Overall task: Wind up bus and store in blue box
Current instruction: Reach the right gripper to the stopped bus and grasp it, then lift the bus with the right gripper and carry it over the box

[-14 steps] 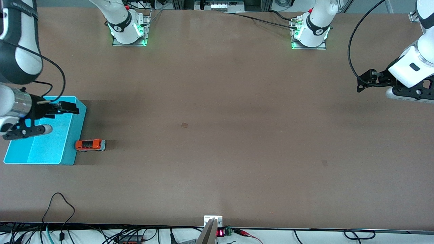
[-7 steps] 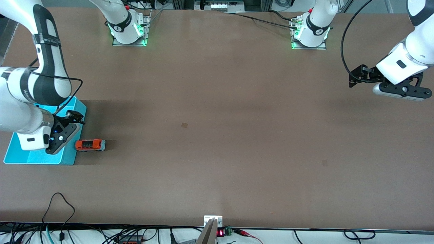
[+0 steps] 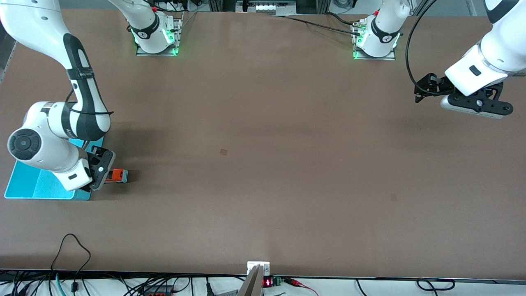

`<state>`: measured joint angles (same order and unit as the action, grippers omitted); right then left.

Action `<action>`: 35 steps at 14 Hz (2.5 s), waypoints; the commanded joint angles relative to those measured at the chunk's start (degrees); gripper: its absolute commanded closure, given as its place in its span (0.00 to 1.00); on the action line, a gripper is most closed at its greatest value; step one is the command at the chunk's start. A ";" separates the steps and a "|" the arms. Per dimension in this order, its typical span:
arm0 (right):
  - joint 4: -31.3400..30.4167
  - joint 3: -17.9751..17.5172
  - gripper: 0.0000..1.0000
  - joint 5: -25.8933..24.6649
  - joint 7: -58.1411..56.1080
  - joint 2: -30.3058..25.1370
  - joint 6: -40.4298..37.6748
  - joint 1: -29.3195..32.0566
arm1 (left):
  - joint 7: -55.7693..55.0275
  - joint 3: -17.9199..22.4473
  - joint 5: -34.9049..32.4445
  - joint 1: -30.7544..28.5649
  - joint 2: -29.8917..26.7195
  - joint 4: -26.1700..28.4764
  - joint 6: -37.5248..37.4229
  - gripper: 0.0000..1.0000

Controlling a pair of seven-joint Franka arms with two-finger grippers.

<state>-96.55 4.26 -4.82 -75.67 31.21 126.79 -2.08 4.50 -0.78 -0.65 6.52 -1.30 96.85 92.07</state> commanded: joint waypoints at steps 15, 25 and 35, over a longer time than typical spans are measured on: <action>-9.10 -6.11 0.00 -0.37 -8.53 0.51 13.66 9.47 | -0.72 -0.01 0.56 -0.81 0.50 -3.16 -5.24 0.00; -10.06 -6.11 0.00 -0.19 -8.44 4.12 19.02 9.47 | -0.72 0.16 0.56 -0.81 0.94 -3.95 -5.59 0.00; -9.98 -6.46 1.00 0.07 -3.54 3.68 18.23 8.68 | -0.80 0.16 0.56 -0.90 1.12 -4.04 -5.94 0.00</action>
<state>-105.71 -1.16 -4.77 -81.68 35.72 144.75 6.19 4.09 -0.44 -0.65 5.92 -0.87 94.61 87.76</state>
